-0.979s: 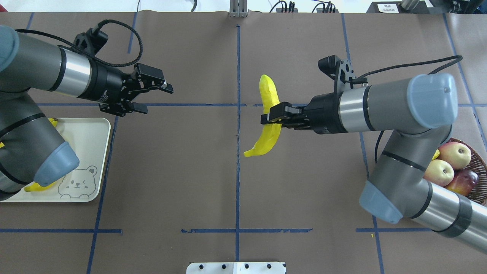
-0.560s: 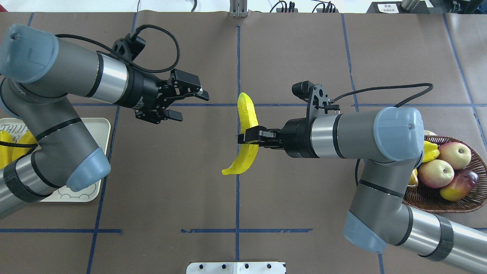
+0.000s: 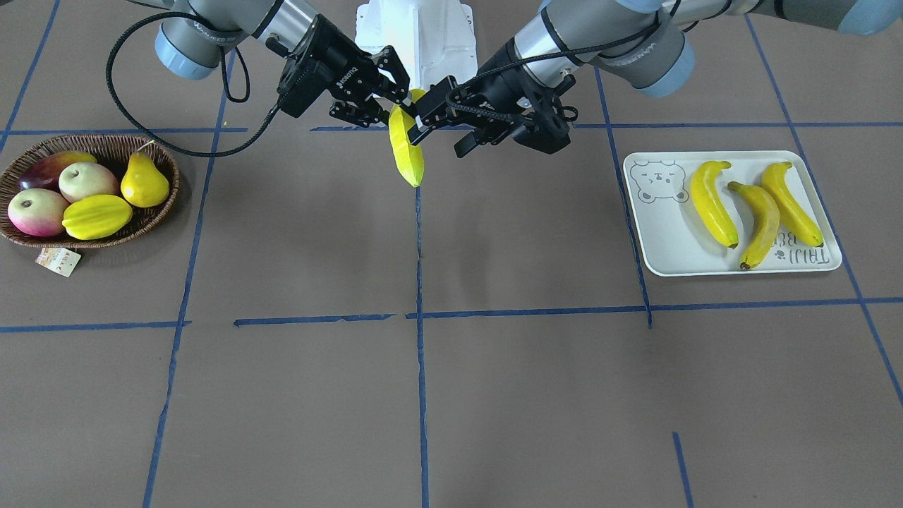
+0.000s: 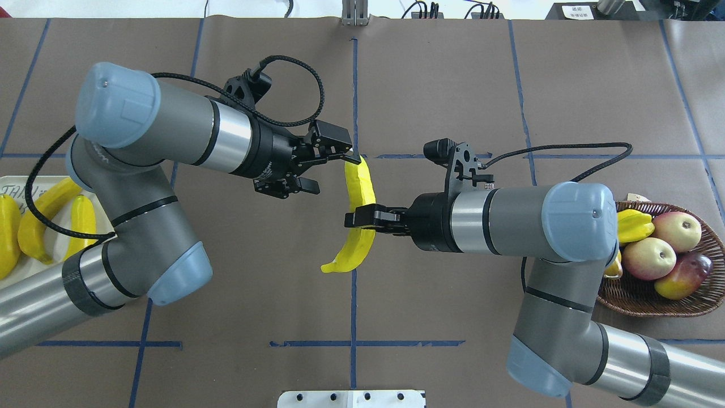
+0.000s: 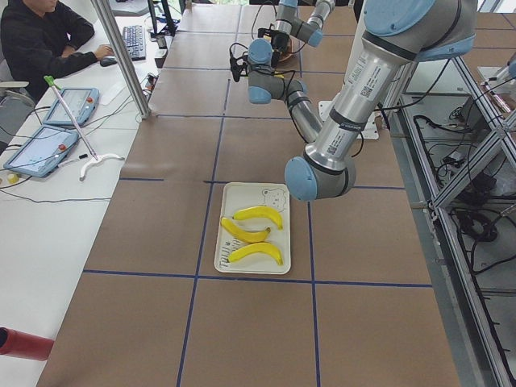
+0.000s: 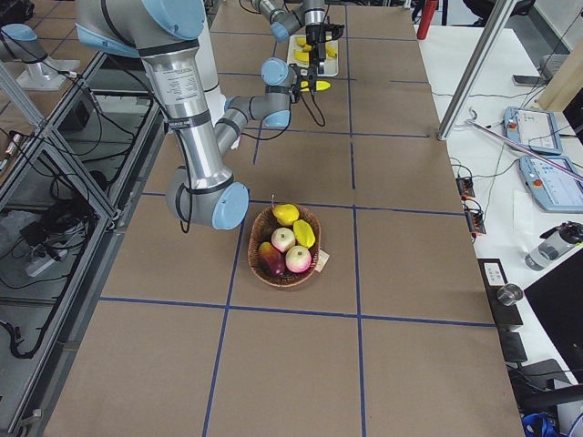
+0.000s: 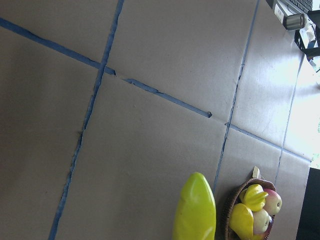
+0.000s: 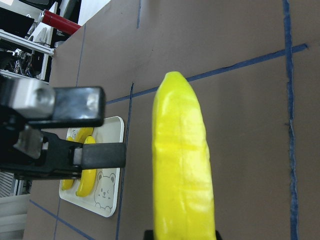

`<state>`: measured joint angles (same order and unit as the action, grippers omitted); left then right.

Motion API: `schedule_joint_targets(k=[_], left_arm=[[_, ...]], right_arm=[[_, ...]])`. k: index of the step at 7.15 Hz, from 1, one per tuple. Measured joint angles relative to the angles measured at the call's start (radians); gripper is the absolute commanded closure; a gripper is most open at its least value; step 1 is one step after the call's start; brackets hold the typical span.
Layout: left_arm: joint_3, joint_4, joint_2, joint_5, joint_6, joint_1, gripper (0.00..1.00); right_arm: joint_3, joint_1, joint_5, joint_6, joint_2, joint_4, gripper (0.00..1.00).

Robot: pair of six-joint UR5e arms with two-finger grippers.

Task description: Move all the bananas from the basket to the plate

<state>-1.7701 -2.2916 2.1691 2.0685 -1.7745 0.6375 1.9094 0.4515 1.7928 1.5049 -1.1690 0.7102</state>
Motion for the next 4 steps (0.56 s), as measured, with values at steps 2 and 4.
schedule_joint_targets(k=[2,4], left_arm=[[0.019,-0.001,0.018,-0.021,0.0,-0.032,0.09],[0.029,-0.002,0.03,-0.023,0.0,-0.046,0.34]], right_arm=[[0.002,-0.002,-0.001,0.0,0.0,0.0,0.99],[0.002,-0.002,-0.001,0.0,0.0,0.0,0.99]])
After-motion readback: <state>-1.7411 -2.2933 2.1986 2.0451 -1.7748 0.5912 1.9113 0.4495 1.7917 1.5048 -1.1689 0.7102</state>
